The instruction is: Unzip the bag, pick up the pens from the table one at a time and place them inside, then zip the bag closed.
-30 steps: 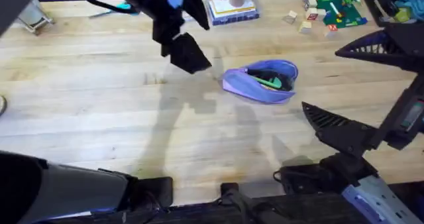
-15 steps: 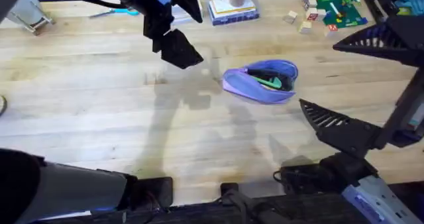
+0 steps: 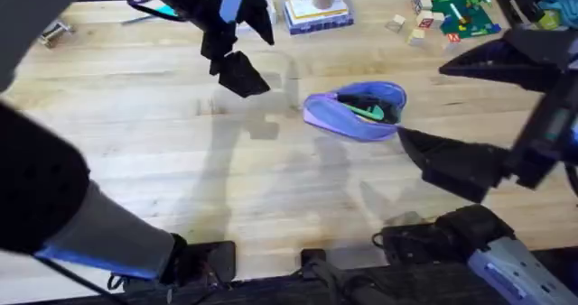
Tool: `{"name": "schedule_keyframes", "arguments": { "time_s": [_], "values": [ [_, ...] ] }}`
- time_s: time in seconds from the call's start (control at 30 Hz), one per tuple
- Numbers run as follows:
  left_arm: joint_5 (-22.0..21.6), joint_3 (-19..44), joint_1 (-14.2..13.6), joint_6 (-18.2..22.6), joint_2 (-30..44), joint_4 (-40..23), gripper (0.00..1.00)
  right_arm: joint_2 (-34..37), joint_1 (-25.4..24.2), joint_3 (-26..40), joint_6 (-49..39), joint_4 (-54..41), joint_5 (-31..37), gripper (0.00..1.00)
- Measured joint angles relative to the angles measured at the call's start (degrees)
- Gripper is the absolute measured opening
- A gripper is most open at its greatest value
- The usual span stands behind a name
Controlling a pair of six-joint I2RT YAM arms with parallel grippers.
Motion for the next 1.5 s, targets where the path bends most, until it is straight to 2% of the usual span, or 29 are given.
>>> {"name": "schedule_keyframes", "arguments": {
  "time_s": [0.17, 0.43, 0.6, 0.9, 1.1, 1.3, 1.5],
  "values": [
    [1.8, 0.0, 0.0, 2.7, 3.3, 0.3, 0.993, 3.6, 0.0, 0.0, 5.0, 0.2, -0.2, 0.997],
    [4.4, 0.0, 0.0, 4.5, 9.9, 0.4, 0.993, 8.1, 0.0, 0.0, 8.6, 0.3, -0.6, 0.998],
    [7.2, 0.0, 0.0, 7.0, 14.4, 1.1, 0.993, 12.1, 0.0, 0.0, 10.4, 0.4, -6.0, 0.997],
    [8.6, 0.0, 0.0, 7.8, 15.5, 1.7, 0.993, 19.1, 0.0, 0.0, 15.7, 0.7, -10.0, 0.998],
    [8.7, 0.0, 0.0, 7.9, 15.5, 1.7, 0.993, 23.3, 0.0, 0.0, 22.6, 0.8, -10.5, 0.998],
    [8.7, 0.0, 0.0, 7.9, 15.5, 1.7, 0.993, 28.8, 0.0, 0.0, 34.2, 1.7, -10.3, 0.997],
    [8.7, 0.0, 0.0, 7.9, 15.5, 1.7, 0.993, 34.0, 0.0, 0.0, 36.5, 1.8, -9.0, 0.998]
  ]
}}
